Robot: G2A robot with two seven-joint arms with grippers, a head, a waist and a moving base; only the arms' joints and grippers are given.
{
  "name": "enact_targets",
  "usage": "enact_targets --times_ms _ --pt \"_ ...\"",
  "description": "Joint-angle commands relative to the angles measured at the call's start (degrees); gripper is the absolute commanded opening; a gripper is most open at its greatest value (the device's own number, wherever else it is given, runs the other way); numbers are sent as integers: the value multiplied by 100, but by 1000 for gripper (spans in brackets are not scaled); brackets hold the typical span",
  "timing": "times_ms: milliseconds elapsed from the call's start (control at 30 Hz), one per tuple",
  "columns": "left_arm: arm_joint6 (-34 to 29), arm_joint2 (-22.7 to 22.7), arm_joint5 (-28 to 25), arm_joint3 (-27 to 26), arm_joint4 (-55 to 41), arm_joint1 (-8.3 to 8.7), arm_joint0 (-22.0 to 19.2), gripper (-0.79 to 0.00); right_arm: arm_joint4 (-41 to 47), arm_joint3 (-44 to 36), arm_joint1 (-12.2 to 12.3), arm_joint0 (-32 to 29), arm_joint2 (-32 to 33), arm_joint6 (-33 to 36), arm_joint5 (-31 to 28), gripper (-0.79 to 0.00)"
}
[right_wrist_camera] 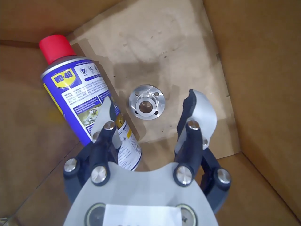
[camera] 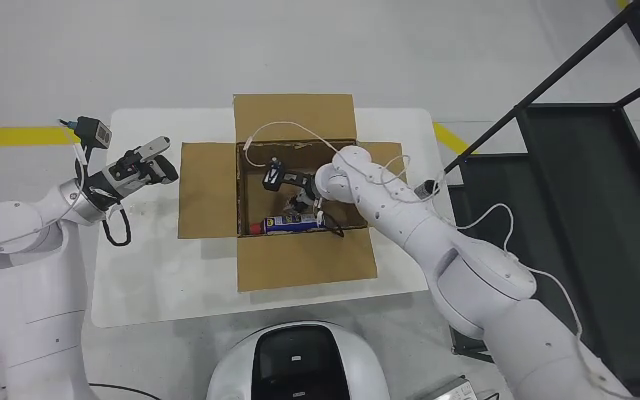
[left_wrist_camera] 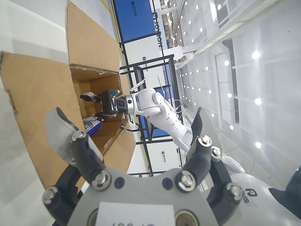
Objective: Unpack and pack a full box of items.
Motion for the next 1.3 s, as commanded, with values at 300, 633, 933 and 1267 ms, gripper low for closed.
enact_targets --times_ms 300,633,933,1267 --pt "0 0 0 0 0 0 0 0 -37 552 -251 88 -93 -60 -154 -311" --pt "0 0 0 0 0 0 0 0 -64 935 -441 120 -133 -119 -210 -459" --pt "0 0 0 0 0 0 0 0 -248 1159 -589 147 -202 -176 -156 -523" --pt "0 0 0 0 0 0 0 0 -489 1320 -663 250 -198 -474 -60 -785"
